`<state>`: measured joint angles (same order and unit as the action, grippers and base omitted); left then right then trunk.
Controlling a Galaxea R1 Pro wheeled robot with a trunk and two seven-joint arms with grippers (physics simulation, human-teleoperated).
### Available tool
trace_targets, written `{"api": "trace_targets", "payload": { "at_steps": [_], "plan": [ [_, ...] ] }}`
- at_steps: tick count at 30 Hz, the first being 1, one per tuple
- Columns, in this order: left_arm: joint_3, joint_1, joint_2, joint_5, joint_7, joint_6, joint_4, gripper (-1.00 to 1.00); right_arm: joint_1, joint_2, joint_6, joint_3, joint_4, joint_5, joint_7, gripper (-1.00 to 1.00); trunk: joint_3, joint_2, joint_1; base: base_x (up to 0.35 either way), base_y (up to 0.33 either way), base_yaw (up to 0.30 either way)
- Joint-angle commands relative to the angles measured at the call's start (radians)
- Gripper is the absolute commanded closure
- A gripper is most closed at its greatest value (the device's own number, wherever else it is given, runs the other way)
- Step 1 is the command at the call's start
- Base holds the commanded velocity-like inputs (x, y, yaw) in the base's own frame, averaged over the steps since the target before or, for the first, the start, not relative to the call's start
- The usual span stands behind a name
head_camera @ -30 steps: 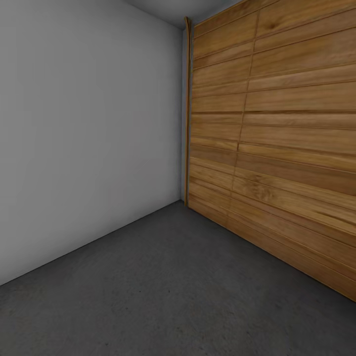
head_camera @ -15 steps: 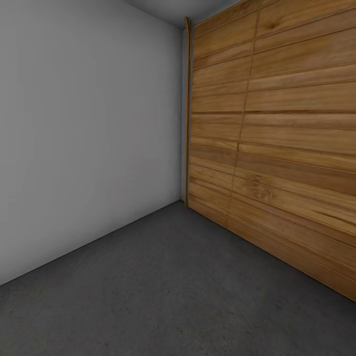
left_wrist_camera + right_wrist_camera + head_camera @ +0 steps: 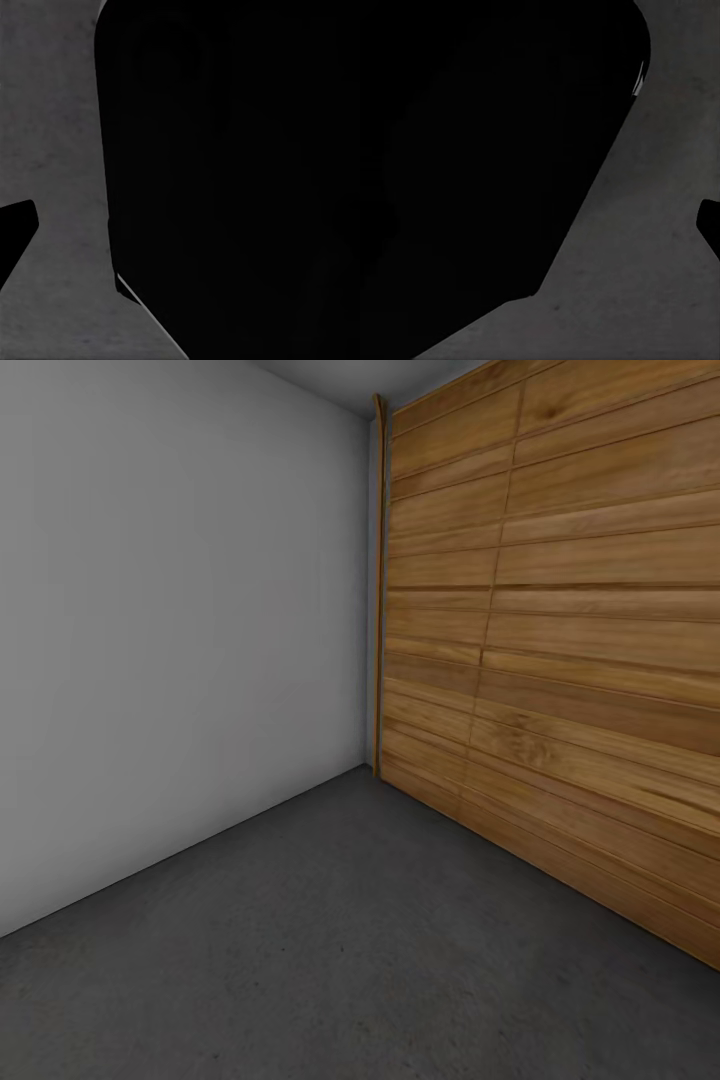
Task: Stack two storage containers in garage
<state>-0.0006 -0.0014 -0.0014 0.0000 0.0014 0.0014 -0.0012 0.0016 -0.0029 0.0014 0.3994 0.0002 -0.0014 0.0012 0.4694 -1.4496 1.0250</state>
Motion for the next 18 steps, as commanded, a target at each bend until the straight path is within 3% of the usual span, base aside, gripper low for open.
{"api": "trace_targets", "payload": {
  "at_steps": [1, 18],
  "plan": [
    [0.0, 0.0, 0.0, 0.0, 0.0, 0.0, 0.0, -1.0, 0.0, 0.0, 0.0, 0.004, 0.0, 0.0, 0.0, -1.0, 0.001, 0.0, 0.0, 0.0, 0.0, 0.0],
    [-0.001, 0.0, 0.001, 0.0, 0.0, 0.0, 0.001, -1.0, 0.0, 0.0, 0.0, 0.004, 0.0, 0.003, 0.0, -1.0, 0.001, 0.0, 0.0, 0.0, 0.0, 0.0]
  ]
}}
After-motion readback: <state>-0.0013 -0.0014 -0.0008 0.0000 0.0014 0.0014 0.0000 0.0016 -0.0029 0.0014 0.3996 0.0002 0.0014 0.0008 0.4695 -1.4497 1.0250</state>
